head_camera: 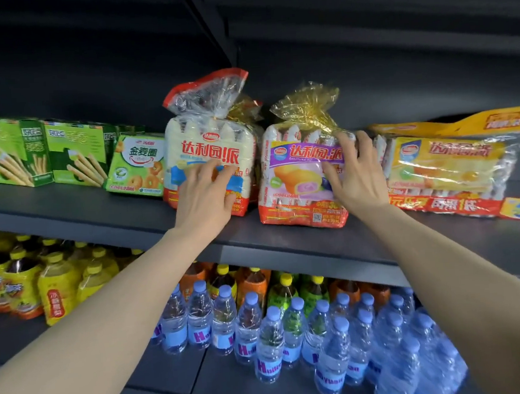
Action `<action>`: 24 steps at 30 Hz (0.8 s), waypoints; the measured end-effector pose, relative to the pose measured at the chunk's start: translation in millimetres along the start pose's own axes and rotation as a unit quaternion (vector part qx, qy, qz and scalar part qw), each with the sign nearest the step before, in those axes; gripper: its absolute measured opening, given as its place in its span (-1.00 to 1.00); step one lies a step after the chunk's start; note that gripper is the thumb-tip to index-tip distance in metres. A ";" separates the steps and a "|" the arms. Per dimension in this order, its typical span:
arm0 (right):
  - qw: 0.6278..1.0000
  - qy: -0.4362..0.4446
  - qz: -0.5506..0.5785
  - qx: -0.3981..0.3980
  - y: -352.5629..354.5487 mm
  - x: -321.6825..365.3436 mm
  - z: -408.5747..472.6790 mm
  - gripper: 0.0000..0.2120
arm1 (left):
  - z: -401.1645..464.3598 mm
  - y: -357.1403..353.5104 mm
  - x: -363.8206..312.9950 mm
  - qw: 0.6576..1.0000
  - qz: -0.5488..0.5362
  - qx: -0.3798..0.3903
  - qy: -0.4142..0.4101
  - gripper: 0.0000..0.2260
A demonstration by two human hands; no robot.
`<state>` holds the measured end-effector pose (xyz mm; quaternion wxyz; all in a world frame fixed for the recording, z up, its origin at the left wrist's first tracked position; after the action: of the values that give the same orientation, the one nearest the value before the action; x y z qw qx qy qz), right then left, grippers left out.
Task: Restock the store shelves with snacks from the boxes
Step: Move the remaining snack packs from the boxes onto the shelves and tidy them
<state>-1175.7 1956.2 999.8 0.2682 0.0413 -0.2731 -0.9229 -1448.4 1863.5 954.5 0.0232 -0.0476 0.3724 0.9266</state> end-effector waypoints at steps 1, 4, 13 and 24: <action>1.000 -0.003 -0.020 0.003 6.0 1.7 -3.1 -0.48 | -2.4 3.1 -3.6 1.000 -0.008 0.000 -0.004 -0.50; 0.998 0.001 -0.063 0.014 26.3 8.1 -17.1 -0.49 | -13.5 12.6 -17.5 0.999 -0.038 -0.012 -0.020 -0.54; 0.983 -0.025 -0.168 0.067 119.8 1.4 -115.1 -0.45 | -69.7 31.3 -107.0 0.983 -0.160 -0.029 -0.091 -0.61; 0.927 -0.166 -0.300 0.153 268.5 -70.6 -367.4 -0.50 | -216.9 -9.4 -307.0 0.904 -0.344 0.043 -0.251 -0.67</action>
<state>-906.8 1625.9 824.7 -0.0796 0.0076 -0.4266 -0.9009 -1127.0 1717.9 824.6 0.4351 0.0625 0.3545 0.8253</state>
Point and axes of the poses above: each hand's wrist, its own z-axis towards the middle knuckle, its own y-axis out of the back of the hand, x = y × z, the point moved 4 cm from there along z, towards the middle knuckle
